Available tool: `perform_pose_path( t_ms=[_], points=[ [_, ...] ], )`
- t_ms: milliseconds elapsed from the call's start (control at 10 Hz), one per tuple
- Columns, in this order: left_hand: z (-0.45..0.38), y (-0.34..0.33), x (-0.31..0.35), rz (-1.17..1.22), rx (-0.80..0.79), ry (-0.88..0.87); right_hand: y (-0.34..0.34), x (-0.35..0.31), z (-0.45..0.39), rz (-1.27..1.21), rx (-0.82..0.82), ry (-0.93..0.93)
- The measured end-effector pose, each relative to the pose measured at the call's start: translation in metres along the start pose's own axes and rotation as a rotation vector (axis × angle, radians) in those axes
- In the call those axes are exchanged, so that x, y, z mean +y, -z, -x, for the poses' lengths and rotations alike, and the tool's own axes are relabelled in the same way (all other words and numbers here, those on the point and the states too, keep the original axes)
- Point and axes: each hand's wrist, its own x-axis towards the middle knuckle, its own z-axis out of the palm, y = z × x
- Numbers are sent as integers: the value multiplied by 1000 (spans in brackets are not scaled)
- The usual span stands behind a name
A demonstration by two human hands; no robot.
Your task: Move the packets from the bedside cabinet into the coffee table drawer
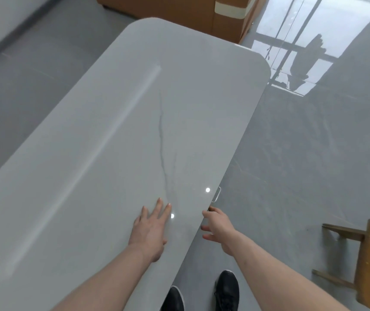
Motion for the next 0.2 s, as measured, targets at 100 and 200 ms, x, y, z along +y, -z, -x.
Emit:
perform_pose_path(
  t_ms=[100,200],
  points=[
    [4,27,-7,84,-89,5,-6,4,20,121,-37,41],
    [35,45,-17,211,-29,-26,-10,11,61,367,36,162]
  ],
)
